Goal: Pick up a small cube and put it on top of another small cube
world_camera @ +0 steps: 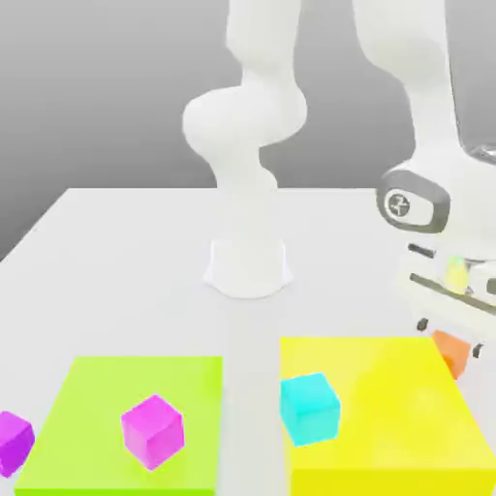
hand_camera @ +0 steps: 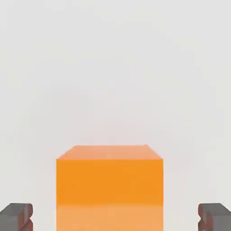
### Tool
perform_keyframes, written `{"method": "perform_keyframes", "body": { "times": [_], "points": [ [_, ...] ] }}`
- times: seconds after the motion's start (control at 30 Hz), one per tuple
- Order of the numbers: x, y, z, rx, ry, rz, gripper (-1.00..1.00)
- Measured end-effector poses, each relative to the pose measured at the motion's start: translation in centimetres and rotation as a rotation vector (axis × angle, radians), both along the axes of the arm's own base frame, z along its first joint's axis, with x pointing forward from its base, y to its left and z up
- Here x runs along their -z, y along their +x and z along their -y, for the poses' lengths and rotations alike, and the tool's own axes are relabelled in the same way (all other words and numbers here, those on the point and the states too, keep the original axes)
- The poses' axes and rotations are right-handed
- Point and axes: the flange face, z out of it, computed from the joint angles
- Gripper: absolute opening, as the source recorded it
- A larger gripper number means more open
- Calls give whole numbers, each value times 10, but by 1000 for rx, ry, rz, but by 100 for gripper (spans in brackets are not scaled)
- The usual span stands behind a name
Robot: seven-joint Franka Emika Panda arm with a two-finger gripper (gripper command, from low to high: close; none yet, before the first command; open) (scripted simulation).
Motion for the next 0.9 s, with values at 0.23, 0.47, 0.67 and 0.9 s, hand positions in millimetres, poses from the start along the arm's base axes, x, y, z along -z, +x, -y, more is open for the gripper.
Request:
{"method": "perform_keyframes", "body": {
  "times": [0.23, 0.47, 0.67, 0.9],
  "points": [
    [1, 0, 0, 0, -2, -1, -100],
    [-68, 12, -3, 51, 27, 6, -100],
    [-119, 130, 88, 623, 86, 19, -100],
    [-154, 200, 252, 1257, 71, 12, -100]
  ]
}}
